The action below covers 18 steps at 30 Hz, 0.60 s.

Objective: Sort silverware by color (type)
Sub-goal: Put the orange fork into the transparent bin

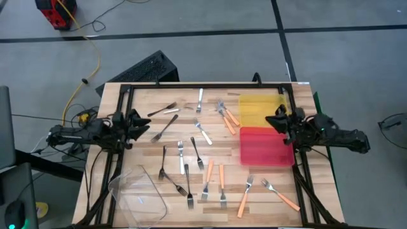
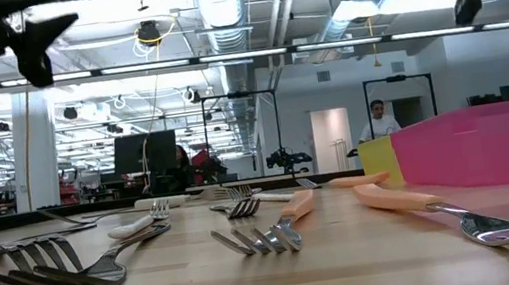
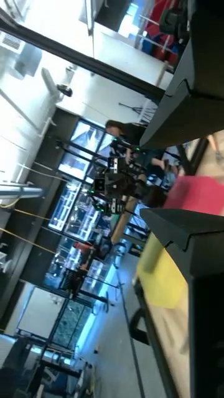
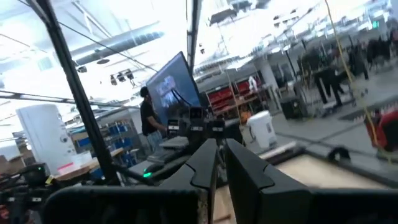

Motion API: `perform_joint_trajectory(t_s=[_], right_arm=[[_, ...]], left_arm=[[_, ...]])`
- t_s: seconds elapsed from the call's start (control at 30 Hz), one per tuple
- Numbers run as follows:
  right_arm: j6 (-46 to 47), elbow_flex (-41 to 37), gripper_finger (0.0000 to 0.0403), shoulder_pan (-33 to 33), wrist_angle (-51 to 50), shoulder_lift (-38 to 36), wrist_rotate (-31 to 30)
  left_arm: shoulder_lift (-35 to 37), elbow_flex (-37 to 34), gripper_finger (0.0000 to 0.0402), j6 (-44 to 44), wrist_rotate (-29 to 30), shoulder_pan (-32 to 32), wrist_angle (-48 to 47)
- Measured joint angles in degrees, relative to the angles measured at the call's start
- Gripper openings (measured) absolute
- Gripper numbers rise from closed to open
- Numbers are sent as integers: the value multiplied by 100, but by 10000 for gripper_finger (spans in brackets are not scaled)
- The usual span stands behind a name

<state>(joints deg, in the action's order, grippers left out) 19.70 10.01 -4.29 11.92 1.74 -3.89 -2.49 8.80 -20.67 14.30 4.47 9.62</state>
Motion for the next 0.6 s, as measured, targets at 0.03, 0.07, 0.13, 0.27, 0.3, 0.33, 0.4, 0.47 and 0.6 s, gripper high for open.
perform_joint_trajectory(t_s=[0.03,0.07,0.13,0.27,0.3,0.33,0.4,0.47,0.6], right_arm=[[-115,175,60,13,-47,83,10],[-237,366,60,28,-108,179,40],[-453,798,60,71,-373,410,56],[-563,1839,60,161,-1863,1080,-6],[-504,2104,60,186,-2275,1320,-63],[-409,2358,60,212,-2668,1564,-89],[-166,2856,60,258,-3402,2082,-100],[183,3362,60,320,-4233,2621,-98],[1080,4262,60,564,-5800,3651,171]], left_arm=[[-79,141,151,50,6,0,-15],[-171,283,151,106,7,0,-19],[-364,593,151,174,33,-2,-130],[-888,1269,151,208,269,-2,-803],[-1037,1440,151,236,309,-2,-966],[-1191,1609,151,301,345,-2,-1131],[-1464,1911,151,414,401,-2,-1420],[-1716,2139,151,506,409,-2,-1557],[-2059,2440,151,843,393,-2,-1580]])
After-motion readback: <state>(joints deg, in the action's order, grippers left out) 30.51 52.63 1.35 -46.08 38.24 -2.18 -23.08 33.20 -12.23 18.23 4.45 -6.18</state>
